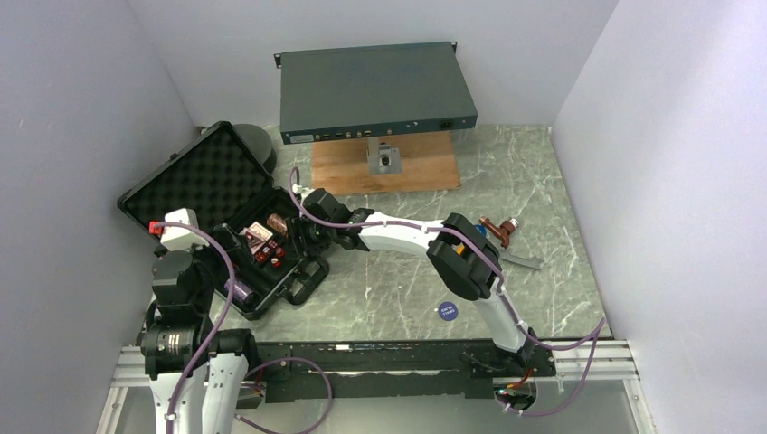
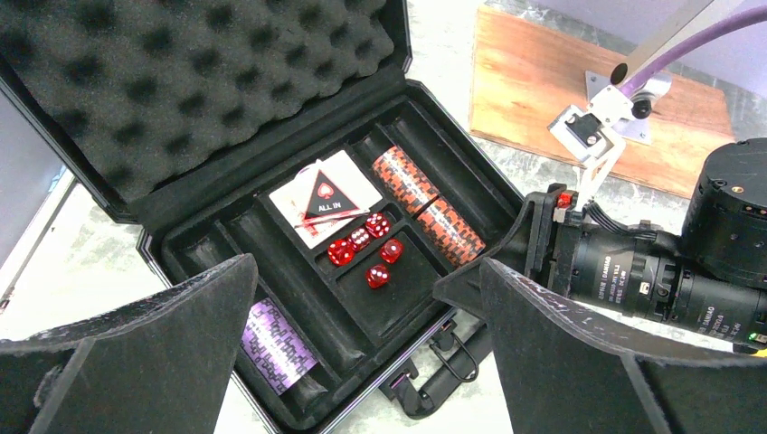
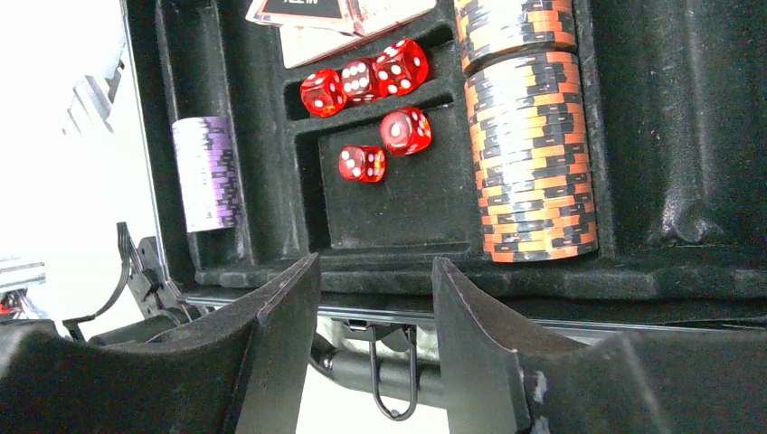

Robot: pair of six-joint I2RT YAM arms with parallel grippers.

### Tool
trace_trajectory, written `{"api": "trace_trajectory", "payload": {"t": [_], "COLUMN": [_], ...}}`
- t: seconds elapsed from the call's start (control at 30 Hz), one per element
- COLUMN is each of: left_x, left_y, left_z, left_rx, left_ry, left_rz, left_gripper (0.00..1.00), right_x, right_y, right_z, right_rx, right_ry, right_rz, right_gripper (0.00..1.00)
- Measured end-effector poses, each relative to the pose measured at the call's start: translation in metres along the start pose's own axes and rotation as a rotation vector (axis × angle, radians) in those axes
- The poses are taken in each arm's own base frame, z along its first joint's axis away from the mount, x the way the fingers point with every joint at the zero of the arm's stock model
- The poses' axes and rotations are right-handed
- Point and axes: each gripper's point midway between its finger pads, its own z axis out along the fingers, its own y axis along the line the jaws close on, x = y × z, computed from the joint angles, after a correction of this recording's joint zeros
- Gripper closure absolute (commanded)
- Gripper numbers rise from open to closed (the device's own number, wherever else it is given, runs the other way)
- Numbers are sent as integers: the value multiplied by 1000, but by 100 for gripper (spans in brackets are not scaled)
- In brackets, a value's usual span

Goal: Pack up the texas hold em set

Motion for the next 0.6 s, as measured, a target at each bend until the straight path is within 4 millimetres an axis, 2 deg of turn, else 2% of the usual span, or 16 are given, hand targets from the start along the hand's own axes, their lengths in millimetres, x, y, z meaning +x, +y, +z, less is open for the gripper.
{"api": "trace_trajectory", "payload": {"t": [0.3, 0.5, 0.6], "left_x": [0, 0, 1], "left_y": [0, 1, 2], "left_z": [0, 1, 2], "left_rx": [-2, -4, -11], "left_ry": [0, 1, 9], "left_rz": [0, -1, -2], "left_gripper": [0, 0, 0], "right_x": [0, 3, 3], "right_y": [1, 9, 19], "right_z": [-1, -17, -31], "right_rx": [-16, -21, -36], "right_ry": [-13, -13, -19], "right_rz": [-5, -27, -55], "right_gripper": [47, 45, 39]}}
